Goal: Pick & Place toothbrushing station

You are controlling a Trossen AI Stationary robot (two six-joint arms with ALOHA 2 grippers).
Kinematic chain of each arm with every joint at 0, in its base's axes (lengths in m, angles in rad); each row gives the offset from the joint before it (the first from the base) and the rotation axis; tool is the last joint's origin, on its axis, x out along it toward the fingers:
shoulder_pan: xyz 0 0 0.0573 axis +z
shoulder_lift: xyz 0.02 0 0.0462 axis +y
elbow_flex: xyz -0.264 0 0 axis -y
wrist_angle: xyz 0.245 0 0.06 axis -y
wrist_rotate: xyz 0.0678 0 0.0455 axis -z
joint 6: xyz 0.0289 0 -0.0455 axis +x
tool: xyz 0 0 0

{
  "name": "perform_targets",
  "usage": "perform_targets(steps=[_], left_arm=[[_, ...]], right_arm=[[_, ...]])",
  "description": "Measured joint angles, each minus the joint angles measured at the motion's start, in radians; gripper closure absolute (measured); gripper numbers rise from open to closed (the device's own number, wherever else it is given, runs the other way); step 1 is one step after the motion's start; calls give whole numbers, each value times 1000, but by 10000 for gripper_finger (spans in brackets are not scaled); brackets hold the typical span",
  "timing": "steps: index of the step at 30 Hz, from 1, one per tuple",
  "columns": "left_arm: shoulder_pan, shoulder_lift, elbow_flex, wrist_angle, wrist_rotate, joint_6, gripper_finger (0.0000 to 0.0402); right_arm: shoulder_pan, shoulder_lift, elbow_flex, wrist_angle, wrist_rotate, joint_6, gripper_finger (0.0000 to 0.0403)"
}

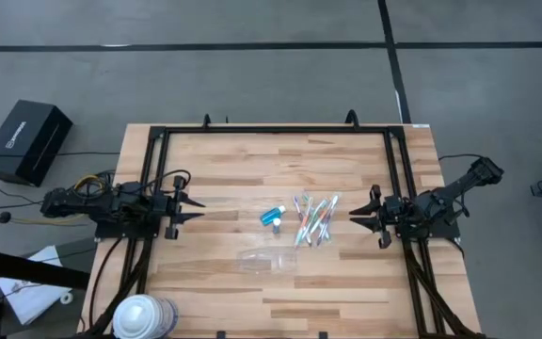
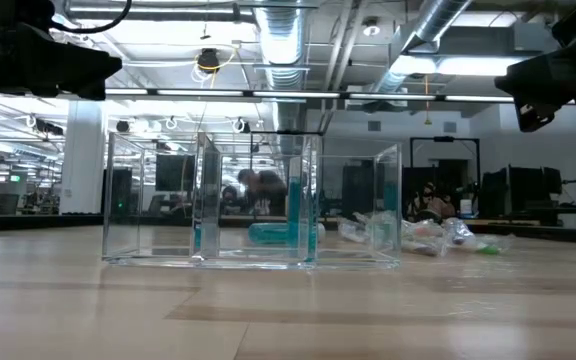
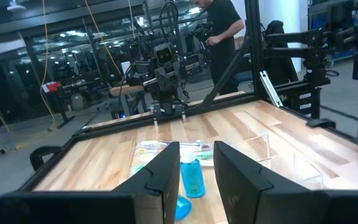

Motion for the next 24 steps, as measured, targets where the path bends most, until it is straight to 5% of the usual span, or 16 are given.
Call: perform_targets(steps=[17, 24], left_arm=[[0, 0, 0, 20, -74, 39, 309], [0, 0, 0, 138, -133, 39, 309]], right_arm=[[0, 0, 0, 2, 5, -76, 326], [-1, 0, 4, 298, 6, -182, 326]])
